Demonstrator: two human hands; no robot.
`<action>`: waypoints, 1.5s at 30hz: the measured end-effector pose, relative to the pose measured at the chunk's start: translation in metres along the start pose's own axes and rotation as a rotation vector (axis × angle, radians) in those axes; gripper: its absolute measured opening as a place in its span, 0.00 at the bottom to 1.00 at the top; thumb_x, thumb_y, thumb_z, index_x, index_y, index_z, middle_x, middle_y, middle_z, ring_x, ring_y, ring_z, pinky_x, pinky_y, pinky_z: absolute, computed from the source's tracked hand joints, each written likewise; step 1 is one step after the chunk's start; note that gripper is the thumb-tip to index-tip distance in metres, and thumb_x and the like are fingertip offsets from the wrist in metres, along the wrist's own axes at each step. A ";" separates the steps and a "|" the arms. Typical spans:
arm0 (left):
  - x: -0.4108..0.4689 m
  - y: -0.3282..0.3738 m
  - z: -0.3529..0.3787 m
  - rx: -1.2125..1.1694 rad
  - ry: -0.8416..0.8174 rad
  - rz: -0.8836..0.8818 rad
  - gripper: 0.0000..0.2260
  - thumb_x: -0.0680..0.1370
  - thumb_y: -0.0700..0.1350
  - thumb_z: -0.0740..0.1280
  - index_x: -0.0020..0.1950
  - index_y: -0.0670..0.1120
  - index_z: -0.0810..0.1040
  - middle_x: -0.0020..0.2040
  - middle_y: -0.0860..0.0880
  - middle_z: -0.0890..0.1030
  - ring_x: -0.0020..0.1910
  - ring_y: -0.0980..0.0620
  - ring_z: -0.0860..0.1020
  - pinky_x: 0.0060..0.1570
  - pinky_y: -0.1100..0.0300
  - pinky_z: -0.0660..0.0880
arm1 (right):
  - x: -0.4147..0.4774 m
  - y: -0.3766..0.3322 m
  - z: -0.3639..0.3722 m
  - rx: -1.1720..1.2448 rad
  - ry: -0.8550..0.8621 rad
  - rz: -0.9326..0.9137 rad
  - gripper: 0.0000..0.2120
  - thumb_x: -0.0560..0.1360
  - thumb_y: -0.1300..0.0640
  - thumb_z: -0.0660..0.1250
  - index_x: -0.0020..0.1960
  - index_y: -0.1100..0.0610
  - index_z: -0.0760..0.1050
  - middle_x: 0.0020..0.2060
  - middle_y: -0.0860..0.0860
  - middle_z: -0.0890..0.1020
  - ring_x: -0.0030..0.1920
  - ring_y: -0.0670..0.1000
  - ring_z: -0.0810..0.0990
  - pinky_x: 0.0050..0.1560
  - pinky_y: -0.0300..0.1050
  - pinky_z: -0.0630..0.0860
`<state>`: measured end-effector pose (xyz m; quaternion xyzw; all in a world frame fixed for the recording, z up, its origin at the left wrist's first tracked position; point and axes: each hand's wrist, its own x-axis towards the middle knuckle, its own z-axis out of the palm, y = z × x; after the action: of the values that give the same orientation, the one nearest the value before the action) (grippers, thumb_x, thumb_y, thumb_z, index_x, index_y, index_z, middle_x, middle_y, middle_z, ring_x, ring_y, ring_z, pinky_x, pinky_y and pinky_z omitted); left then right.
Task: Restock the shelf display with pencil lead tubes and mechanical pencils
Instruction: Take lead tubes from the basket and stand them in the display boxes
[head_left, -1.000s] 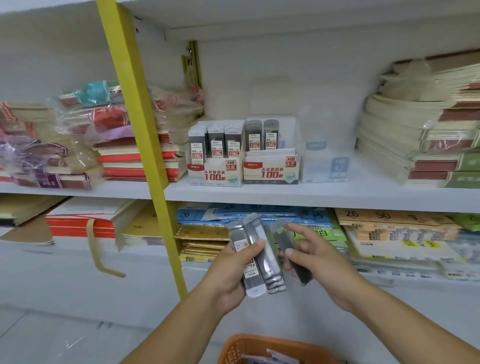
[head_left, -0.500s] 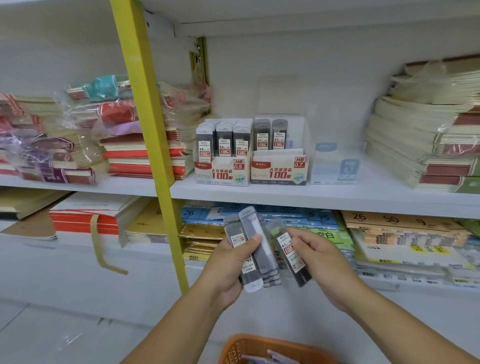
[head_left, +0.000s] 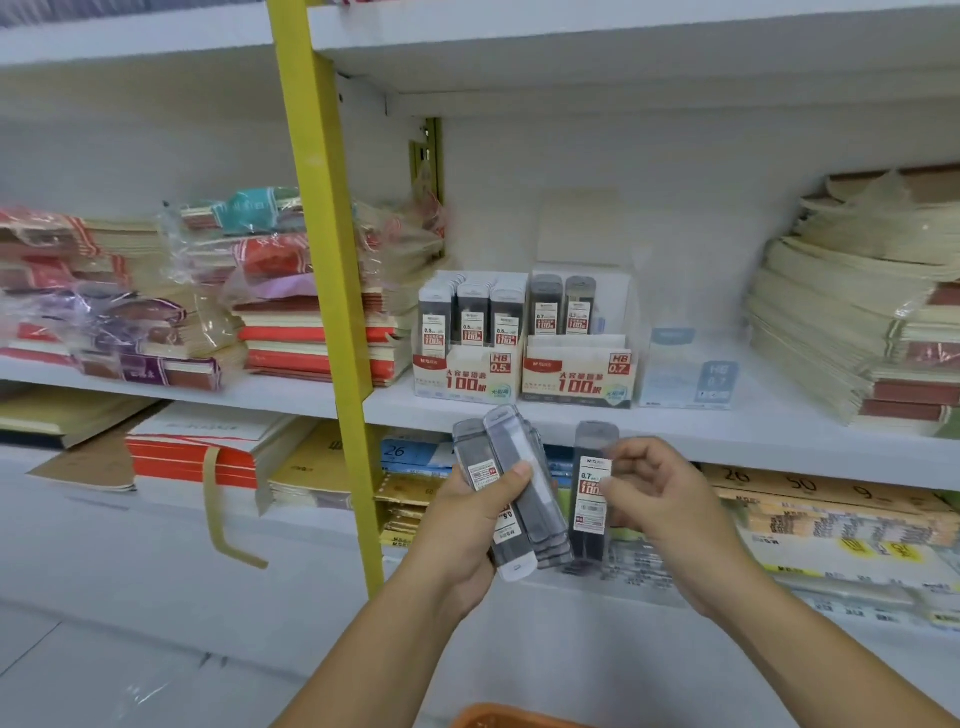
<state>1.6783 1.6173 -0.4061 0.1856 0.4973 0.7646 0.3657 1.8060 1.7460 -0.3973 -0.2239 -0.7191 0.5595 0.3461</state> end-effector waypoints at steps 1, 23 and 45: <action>0.003 0.008 0.000 -0.013 0.003 0.020 0.14 0.78 0.40 0.71 0.64 0.45 0.79 0.55 0.43 0.86 0.54 0.42 0.85 0.53 0.45 0.82 | 0.007 -0.015 0.000 -0.010 0.001 -0.046 0.16 0.73 0.66 0.69 0.53 0.47 0.76 0.47 0.48 0.85 0.49 0.51 0.84 0.48 0.53 0.81; 0.053 0.051 0.002 -0.134 0.041 0.213 0.09 0.79 0.39 0.69 0.57 0.49 0.81 0.45 0.50 0.88 0.40 0.54 0.86 0.32 0.61 0.80 | 0.182 -0.111 -0.012 -0.923 0.006 -0.488 0.09 0.74 0.57 0.70 0.50 0.47 0.72 0.40 0.45 0.79 0.44 0.48 0.78 0.40 0.39 0.72; 0.028 0.029 0.006 -0.192 -0.078 0.024 0.24 0.67 0.42 0.75 0.62 0.44 0.79 0.53 0.39 0.86 0.48 0.41 0.86 0.41 0.47 0.84 | 0.030 -0.028 0.029 -0.117 -0.064 -0.092 0.06 0.72 0.58 0.74 0.48 0.50 0.81 0.39 0.45 0.85 0.40 0.45 0.84 0.39 0.35 0.79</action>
<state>1.6524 1.6349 -0.3798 0.1852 0.4048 0.8052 0.3917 1.7662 1.7413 -0.3671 -0.1925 -0.7709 0.5067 0.3347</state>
